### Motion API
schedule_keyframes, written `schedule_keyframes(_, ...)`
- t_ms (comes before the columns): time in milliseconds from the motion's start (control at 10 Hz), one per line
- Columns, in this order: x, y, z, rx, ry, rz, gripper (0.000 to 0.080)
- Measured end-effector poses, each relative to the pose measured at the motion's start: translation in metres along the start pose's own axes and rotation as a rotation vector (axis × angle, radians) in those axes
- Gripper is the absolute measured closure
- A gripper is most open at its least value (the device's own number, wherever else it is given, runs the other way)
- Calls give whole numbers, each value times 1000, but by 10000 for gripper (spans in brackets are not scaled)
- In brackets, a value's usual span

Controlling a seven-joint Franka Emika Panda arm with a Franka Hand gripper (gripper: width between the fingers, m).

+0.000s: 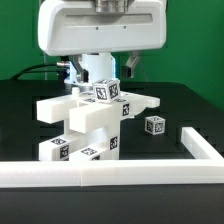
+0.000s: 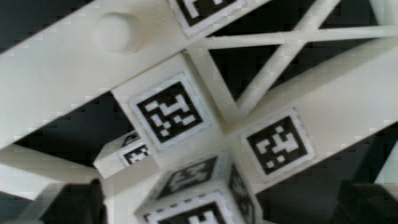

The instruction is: Assemble chair

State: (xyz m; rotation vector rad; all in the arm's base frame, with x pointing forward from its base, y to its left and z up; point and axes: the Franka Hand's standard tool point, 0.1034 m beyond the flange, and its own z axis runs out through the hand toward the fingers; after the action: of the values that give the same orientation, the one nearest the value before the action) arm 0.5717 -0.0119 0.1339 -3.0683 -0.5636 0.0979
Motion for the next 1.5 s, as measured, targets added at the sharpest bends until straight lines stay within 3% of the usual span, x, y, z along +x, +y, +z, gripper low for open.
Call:
schedule_keyframes(1300, 12, 9, 6, -5, -17, -38, 151)
schedule_keyframes(1400, 12, 9, 6, -6, -17, -38, 277)
schedule_keyframes(1500, 12, 9, 6, -6, -17, -38, 277)
